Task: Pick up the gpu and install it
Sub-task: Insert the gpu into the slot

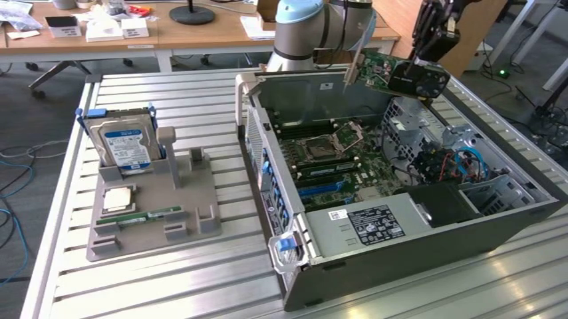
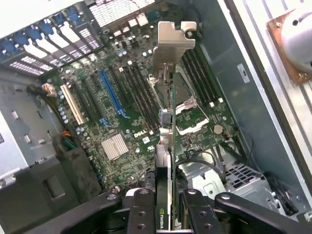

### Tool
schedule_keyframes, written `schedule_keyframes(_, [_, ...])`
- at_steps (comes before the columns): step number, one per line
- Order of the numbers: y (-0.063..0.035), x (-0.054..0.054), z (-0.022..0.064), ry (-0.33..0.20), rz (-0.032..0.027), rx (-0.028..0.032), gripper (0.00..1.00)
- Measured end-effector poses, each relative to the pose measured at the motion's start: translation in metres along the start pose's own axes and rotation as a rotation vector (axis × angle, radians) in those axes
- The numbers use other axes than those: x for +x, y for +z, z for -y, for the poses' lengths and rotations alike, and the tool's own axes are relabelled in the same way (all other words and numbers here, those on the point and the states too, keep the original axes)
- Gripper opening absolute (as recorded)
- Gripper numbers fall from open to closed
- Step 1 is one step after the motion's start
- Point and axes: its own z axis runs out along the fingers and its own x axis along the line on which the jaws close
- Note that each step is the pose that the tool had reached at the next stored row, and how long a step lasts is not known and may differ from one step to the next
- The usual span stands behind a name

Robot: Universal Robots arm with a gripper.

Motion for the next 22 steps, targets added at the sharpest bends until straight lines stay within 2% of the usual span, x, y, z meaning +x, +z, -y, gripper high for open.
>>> schedule_keyframes(19, [0.0005,0.0,0.0,-0.344,-0.0167,-0.0076,0.26])
schedule_keyframes(22, [0.0007,0.0,0.0,-0.435,-0.0211,-0.0097,0.26])
